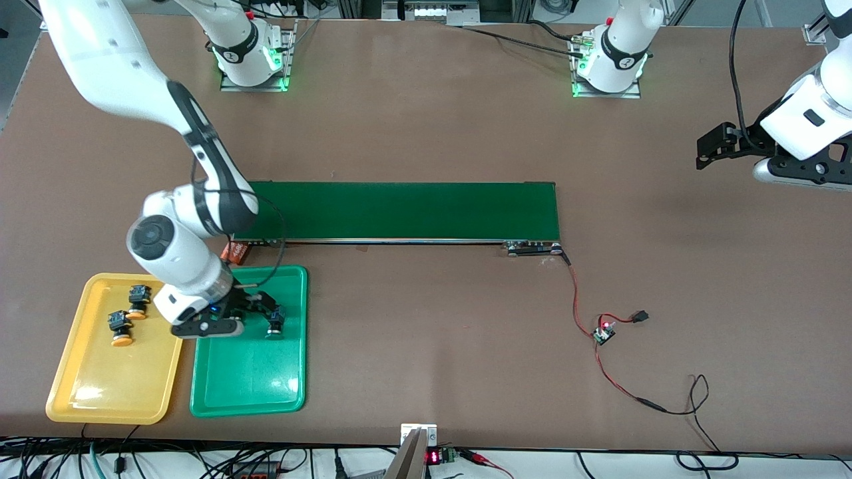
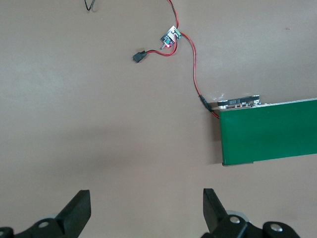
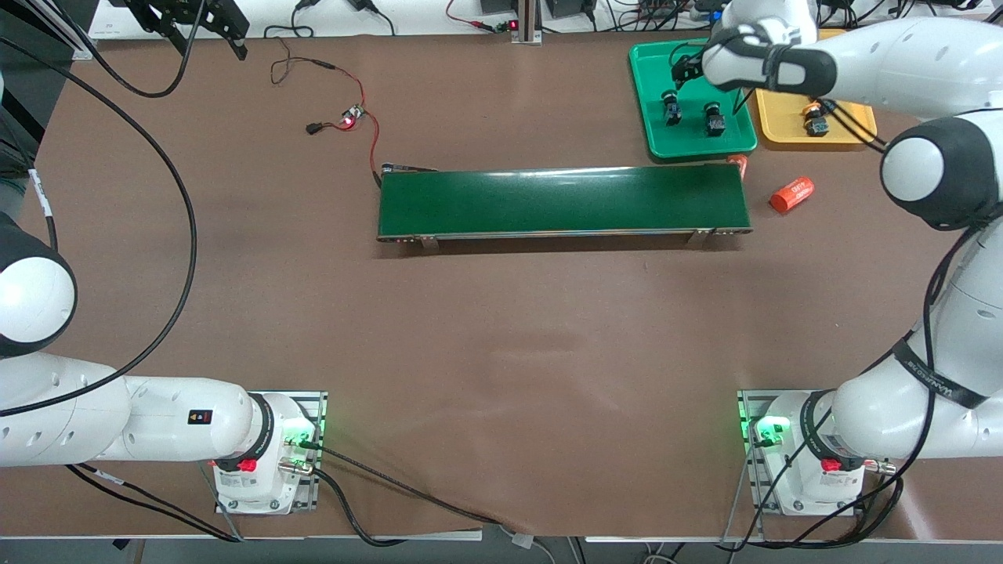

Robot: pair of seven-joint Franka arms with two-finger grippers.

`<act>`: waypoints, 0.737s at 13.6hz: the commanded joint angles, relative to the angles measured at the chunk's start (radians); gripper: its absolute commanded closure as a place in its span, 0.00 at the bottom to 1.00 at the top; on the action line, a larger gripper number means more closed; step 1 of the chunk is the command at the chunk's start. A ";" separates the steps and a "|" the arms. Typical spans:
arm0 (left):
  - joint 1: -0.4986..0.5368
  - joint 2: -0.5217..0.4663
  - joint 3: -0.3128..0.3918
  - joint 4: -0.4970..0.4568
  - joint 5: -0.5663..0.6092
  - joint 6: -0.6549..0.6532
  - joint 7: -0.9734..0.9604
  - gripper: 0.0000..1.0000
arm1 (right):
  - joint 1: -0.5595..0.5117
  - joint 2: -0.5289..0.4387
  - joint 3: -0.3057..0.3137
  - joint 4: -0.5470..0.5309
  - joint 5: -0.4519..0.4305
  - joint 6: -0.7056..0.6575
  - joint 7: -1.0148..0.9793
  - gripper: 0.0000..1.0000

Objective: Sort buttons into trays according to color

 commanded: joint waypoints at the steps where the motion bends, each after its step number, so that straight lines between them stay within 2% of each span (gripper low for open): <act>1: -0.002 0.015 -0.004 0.032 0.010 -0.022 -0.011 0.00 | -0.013 -0.212 -0.008 -0.043 0.070 -0.280 -0.009 0.00; 3: -0.002 0.015 -0.004 0.032 0.010 -0.022 -0.010 0.00 | -0.047 -0.326 -0.008 -0.063 0.133 -0.420 -0.068 0.00; 7: -0.002 0.015 -0.004 0.032 0.010 -0.022 -0.010 0.00 | -0.076 -0.535 -0.025 -0.069 0.136 -0.705 -0.072 0.00; 10: -0.002 0.015 -0.004 0.032 0.010 -0.021 -0.010 0.00 | -0.076 -0.627 -0.066 -0.138 0.138 -0.739 -0.149 0.00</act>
